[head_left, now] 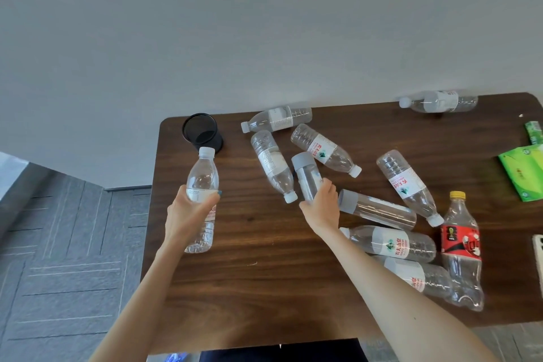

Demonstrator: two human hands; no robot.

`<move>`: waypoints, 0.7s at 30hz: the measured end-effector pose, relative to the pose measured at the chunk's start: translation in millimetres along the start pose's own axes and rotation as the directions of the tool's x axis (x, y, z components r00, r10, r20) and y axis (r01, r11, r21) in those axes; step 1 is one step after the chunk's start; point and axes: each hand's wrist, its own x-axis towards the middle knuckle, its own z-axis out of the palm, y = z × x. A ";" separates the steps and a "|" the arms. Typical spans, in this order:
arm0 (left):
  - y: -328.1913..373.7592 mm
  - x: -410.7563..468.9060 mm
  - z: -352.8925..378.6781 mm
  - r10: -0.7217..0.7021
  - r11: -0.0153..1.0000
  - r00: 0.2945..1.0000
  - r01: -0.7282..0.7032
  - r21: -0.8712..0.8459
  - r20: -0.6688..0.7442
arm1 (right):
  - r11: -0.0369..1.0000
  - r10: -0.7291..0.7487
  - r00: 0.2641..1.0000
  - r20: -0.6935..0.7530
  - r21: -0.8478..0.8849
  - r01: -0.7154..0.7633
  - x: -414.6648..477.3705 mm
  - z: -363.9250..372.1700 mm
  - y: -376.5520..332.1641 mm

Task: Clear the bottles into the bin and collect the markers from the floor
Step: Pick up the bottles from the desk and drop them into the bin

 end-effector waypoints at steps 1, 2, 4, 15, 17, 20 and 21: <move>-3.0 -0.8 -1.5 -0.005 1.000 1.000 0.005 -0.004 -0.002 | 0.999 -0.014 1.000 -0.023 0.040 0.015 -2.3 -2.8 -4.1; -5.6 -1.9 -2.9 -0.009 1.000 1.000 0.009 -0.007 -0.003 | 0.997 -0.031 0.999 -0.042 0.075 0.034 -3.8 -5.7 -9.0; -11.0 -3.4 -5.8 -0.013 1.000 1.000 0.013 -0.011 -0.008 | 0.988 -0.079 0.995 -0.058 0.126 0.086 -5.9 -12.1 -22.9; -51.2 -6.4 -59.2 -0.058 0.995 0.993 0.050 -0.090 -0.098 | 0.926 -0.353 0.933 0.071 0.171 0.337 -52.9 17.5 -127.2; -64.9 -5.3 -74.7 -0.076 0.993 0.990 0.065 -0.098 -0.122 | 0.917 -0.375 0.921 0.107 0.188 0.352 -65.9 31.8 -142.9; -88.2 -2.2 -99.5 -0.108 0.990 0.983 0.093 -0.107 -0.150 | 0.913 -0.393 0.903 0.174 0.187 0.362 -87.5 55.3 -165.2; -96.8 -0.8 -108.2 -0.126 0.987 0.980 0.108 -0.117 -0.155 | 0.912 -0.400 0.896 0.191 0.182 0.368 -95.1 63.2 -172.6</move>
